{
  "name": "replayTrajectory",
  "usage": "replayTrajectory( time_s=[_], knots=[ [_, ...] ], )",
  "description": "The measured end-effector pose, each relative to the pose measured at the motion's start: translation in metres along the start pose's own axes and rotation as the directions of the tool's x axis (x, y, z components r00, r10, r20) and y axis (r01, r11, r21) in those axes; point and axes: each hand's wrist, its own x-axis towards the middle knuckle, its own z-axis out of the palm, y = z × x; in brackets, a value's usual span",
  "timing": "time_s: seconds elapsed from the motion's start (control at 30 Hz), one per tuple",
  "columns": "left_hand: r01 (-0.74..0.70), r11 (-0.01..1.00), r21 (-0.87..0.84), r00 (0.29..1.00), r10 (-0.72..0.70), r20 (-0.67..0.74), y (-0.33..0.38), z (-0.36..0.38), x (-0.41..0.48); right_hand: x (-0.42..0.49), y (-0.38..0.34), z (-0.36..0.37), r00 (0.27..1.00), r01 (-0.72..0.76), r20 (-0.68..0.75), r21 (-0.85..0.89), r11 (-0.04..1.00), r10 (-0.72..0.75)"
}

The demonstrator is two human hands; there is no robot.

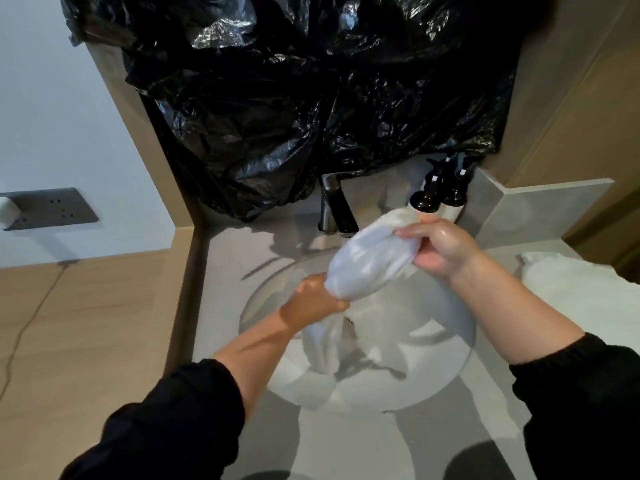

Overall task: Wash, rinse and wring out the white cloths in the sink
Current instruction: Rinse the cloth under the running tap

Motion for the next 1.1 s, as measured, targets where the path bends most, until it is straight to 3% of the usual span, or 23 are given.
replayTrajectory(
  time_s=[0.13,0.23,0.33,0.5,0.6,0.73,0.8,0.83,0.9,0.93,0.97,1.03,1.07,1.1],
  knots=[
    [0.079,0.974,-0.211,0.973,-0.029,0.231,-0.015,-0.024,0.009,0.025,0.060,-0.051,0.987,-0.158,-0.001,0.247,0.956,0.164],
    [0.152,0.902,-0.405,0.956,-0.030,0.292,-0.024,-0.027,0.015,0.043,0.097,-0.050,0.987,-0.156,0.034,0.381,0.911,0.154],
    [0.193,0.856,-0.480,0.953,-0.047,0.300,-0.030,-0.030,0.026,0.058,0.129,-0.027,0.980,-0.190,0.036,0.458,0.869,0.195],
    [0.278,0.910,-0.308,0.914,-0.153,0.375,-0.036,-0.036,0.041,0.086,0.153,0.008,0.953,-0.265,-0.011,0.454,0.850,0.303],
    [0.320,0.923,-0.213,0.904,-0.230,0.361,-0.047,-0.038,0.043,0.100,0.157,0.019,0.970,-0.238,0.052,0.427,0.873,0.239],
    [0.430,0.884,-0.182,0.872,-0.355,0.336,-0.056,-0.041,0.051,0.117,0.157,0.006,0.948,-0.269,-0.062,0.374,0.888,0.313],
    [0.440,0.890,-0.117,0.858,-0.378,0.348,-0.052,-0.041,0.053,0.121,0.159,-0.015,0.938,-0.258,-0.100,0.436,0.862,0.332],
    [0.429,0.900,-0.074,0.858,-0.380,0.345,-0.047,-0.038,0.056,0.117,0.158,-0.027,0.931,-0.278,-0.079,0.477,0.834,0.355],
    [0.437,0.887,-0.150,0.864,-0.367,0.345,-0.035,-0.034,0.057,0.107,0.160,-0.051,0.907,-0.369,0.035,0.545,0.753,0.419],
    [0.464,0.856,-0.229,0.852,-0.359,0.382,-0.028,-0.033,0.061,0.100,0.159,-0.057,0.906,-0.367,0.046,0.579,0.728,0.420],
    [0.476,0.829,-0.294,0.809,-0.283,0.515,-0.026,-0.033,0.071,0.096,0.160,-0.066,0.921,-0.319,0.015,0.602,0.732,0.389],
    [0.549,0.761,-0.346,0.689,-0.178,0.702,-0.019,-0.032,0.082,0.088,0.162,-0.072,0.952,-0.201,-0.076,0.570,0.796,0.295],
    [0.591,0.744,-0.311,0.670,-0.239,0.703,-0.009,-0.030,0.077,0.085,0.166,-0.070,0.959,-0.172,-0.094,0.552,0.816,0.266],
    [0.546,0.796,-0.260,0.692,-0.254,0.676,-0.006,-0.030,0.075,0.082,0.168,-0.065,0.958,-0.173,-0.105,0.531,0.829,0.266]
  ],
)
